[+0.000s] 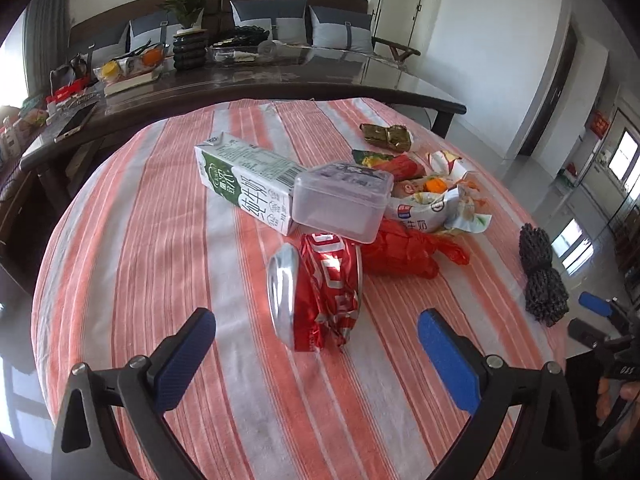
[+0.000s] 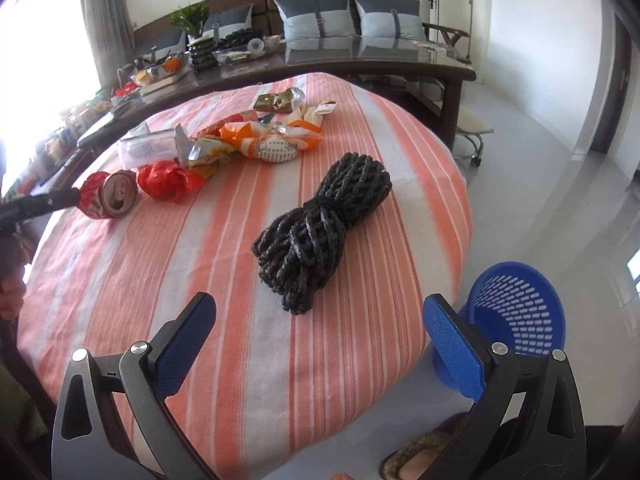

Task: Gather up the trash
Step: 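Grasp the red soda can with the left tool while the right tool grasps the black rope, then carry the can and rope to the blue wastebasket and release both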

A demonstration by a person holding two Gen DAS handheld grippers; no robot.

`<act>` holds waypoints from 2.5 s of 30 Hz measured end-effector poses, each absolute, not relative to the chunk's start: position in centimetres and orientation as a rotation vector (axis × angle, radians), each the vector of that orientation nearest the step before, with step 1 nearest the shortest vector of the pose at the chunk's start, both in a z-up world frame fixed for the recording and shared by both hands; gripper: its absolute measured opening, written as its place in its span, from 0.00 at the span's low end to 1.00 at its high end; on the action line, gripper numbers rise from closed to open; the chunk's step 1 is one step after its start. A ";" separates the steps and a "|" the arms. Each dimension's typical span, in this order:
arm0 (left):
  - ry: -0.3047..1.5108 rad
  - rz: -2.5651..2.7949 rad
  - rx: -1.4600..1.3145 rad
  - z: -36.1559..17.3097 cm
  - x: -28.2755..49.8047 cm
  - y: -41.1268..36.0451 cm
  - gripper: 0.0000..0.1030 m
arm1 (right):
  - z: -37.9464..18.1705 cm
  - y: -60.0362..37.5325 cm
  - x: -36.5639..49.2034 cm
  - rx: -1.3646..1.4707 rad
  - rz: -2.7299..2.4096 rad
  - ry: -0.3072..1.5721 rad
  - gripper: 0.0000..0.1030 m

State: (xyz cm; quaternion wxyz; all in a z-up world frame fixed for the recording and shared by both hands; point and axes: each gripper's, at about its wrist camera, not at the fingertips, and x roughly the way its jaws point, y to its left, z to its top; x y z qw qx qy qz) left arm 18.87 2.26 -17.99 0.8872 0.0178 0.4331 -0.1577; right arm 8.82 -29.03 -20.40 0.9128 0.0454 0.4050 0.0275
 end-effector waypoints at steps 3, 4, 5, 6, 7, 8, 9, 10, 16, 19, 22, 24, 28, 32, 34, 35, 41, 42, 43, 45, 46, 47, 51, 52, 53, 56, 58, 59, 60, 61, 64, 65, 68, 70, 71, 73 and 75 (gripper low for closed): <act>0.897 -0.290 0.117 -18.5 19.3 0.6 1.00 | -20.1 -30.6 10.7 0.199 0.055 0.889 1.00; 0.895 -0.278 0.135 -18.6 19.4 0.3 0.98 | -20.1 -31.1 11.5 0.229 0.048 0.912 1.00; 0.889 -0.272 0.148 -18.6 19.4 0.1 0.85 | -20.2 -31.5 12.3 0.245 0.034 0.936 0.99; 0.896 -0.266 0.160 -18.8 19.5 0.0 0.74 | -20.2 -31.8 13.2 0.256 0.026 0.959 0.99; 0.913 -0.260 0.162 -19.0 19.6 0.1 0.46 | -20.1 -32.1 13.9 0.272 0.033 0.965 0.99; 0.926 -0.258 0.147 -19.1 19.7 0.4 0.44 | -20.1 -32.2 14.5 0.288 0.051 0.963 0.98; 0.924 -0.260 0.122 -19.1 19.6 0.8 0.43 | -20.0 -32.0 15.3 0.298 0.074 0.965 0.92; 0.920 -0.254 0.107 -19.1 19.3 1.3 0.43 | -20.2 -31.8 16.0 0.299 0.090 0.977 0.88; 0.896 -0.267 0.009 -17.3 15.2 3.6 0.42 | -21.7 -30.8 17.9 0.291 0.127 1.058 0.42; 0.892 -0.308 -0.043 -16.2 13.6 3.4 0.42 | -20.7 -31.0 16.6 0.252 0.147 1.012 0.36; 0.884 -0.377 -0.069 -15.0 13.2 1.1 0.42 | -19.4 -31.4 15.7 0.240 0.192 0.986 0.36; 0.870 -0.427 -0.051 -14.0 13.1 -1.4 0.42 | -18.6 -32.0 15.3 0.227 0.201 0.968 0.36; 0.856 -0.531 -0.028 -12.8 13.7 -6.9 0.42 | -17.3 -34.3 14.9 0.232 0.193 0.936 0.36; 0.854 -0.614 -0.016 -12.3 14.5 -12.3 0.42 | -16.8 -38.0 14.6 0.273 0.156 0.920 0.36; 0.859 -0.661 -0.019 -12.2 14.8 -15.0 0.42 | -16.5 -40.2 14.2 0.291 0.127 0.910 0.36; 0.865 -0.683 -0.018 -12.2 15.1 -16.4 0.42 | -16.3 -41.3 14.0 0.294 0.107 0.904 0.36; 0.903 -0.823 0.014 -12.9 16.1 -26.5 0.42 | -16.4 -49.5 13.5 0.305 -0.034 0.923 0.36; 0.909 -0.844 0.023 -13.2 16.2 -28.3 0.42 | -16.7 -50.9 13.4 0.306 -0.062 0.932 0.37; 0.917 -0.867 0.028 -13.4 16.3 -29.8 0.42 | -17.1 -52.4 13.3 0.304 -0.085 0.946 0.37; 0.935 -0.905 0.038 -14.2 16.5 -33.0 0.42 | -18.1 -54.9 13.2 0.295 -0.131 0.977 0.37; 0.945 -0.918 0.041 -14.6 16.7 -34.5 0.42 | -18.7 -56.1 13.2 0.291 -0.152 0.992 0.37; 0.957 -0.931 0.046 -15.1 16.9 -36.0 0.42 | -19.3 -57.1 13.1 0.288 -0.173 1.007 0.37; 1.005 -0.953 0.063 -17.9 17.9 -41.0 0.42 | -21.8 -60.4 12.7 0.292 -0.233 1.030 0.38; 1.020 -0.956 0.067 -18.8 18.3 -42.1 0.42 | -22.4 -61.1 12.6 0.303 -0.244 1.027 0.38; 1.031 -0.958 0.071 -19.4 18.5 -43.2 0.42 | -23.0 -61.7 12.3 0.314 -0.254 1.024 0.38; 1.065 -0.966 0.080 -21.7 19.3 -45.9 0.42 | -25.1 -63.6 11.9 0.360 -0.284 1.037 0.38; 1.083 -0.974 0.077 -22.7 19.5 -47.6 0.42 | -26.1 -65.0 11.7 0.412 -0.281 1.050 0.39; 1.091 -0.978 0.075 -23.2 19.7 -48.2 0.42 | -26.3 -65.6 11.6 0.420 -0.283 1.051 0.39; 1.099 -0.980 0.073 -23.7 19.8 -48.7 0.42 | -26.5 -66.1 11.5 0.418 -0.288 1.049 0.39; 1.107 -0.983 0.072 -24.1 19.8 -49.2 0.43 | -26.6 -66.5 11.4 0.422 -0.289 1.045 0.39; 1.128 -0.987 0.065 -25.4 20.4 -50.1 0.43 | -27.4 -68.0 11.1 0.498 -0.281 1.036 0.39; 1.134 -0.988 0.060 -25.7 20.3 -50.2 0.43 | -27.6 -68.4 11.0 0.516 -0.276 1.035 0.40; 1.151 -1.007 0.051 -26.2 20.6 -51.0 0.51 | -28.2 -69.1 10.9 0.546 -0.270 1.037 0.46; 1.164 -0.997 0.064 -26.2 20.7 -51.0 0.71 | -28.6 -69.6 10.7 0.574 -0.264 1.037 0.59; 1.159 -0.988 0.065 -26.2 20.8 -51.0 0.72 | -28.6 -69.8 10.5 0.582 -0.268 1.035 0.74; 1.154 -0.996 0.060 -26.1 20.7 -51.2 0.72 | -28.3 -70.0 10.3 0.582 -0.284 1.021 0.77; 1.123 -0.992 0.058 -25.4 20.3 -50.8 0.72 | -28.0 -70.2 10.0 0.586 -0.297 1.006 0.77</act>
